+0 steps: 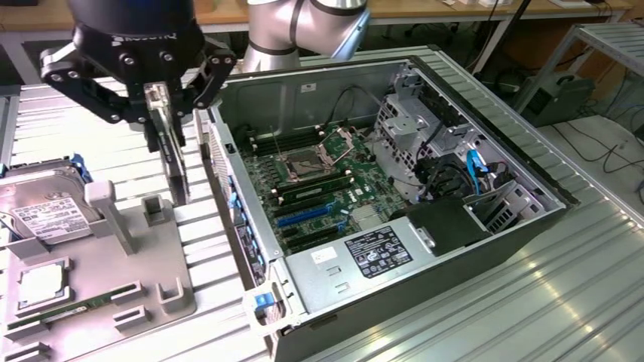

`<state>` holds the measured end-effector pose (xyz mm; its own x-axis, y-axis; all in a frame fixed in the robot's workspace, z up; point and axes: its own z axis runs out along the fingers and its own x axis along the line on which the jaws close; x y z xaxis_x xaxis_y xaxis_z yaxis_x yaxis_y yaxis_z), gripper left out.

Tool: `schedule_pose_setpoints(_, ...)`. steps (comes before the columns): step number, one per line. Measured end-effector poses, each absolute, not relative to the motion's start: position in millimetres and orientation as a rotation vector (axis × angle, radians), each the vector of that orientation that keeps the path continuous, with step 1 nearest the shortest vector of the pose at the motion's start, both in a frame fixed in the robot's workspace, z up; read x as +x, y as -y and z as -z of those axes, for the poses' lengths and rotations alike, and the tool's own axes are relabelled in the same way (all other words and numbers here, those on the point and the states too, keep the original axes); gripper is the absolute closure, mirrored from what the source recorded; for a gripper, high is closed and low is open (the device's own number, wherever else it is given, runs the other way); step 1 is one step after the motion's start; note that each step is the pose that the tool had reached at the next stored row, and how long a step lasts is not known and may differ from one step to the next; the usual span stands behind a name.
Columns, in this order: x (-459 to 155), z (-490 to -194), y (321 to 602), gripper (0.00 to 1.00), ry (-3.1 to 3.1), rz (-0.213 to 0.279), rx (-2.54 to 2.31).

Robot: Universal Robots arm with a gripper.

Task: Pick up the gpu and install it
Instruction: 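Pick up the gpu and move the gpu toward the slot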

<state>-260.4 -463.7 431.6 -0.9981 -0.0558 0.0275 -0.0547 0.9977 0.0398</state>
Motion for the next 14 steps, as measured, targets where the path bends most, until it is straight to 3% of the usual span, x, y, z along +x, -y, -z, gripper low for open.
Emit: schedule_pose_setpoints(14,-186,-431,464,0.73,3.111,0.06,0.086)
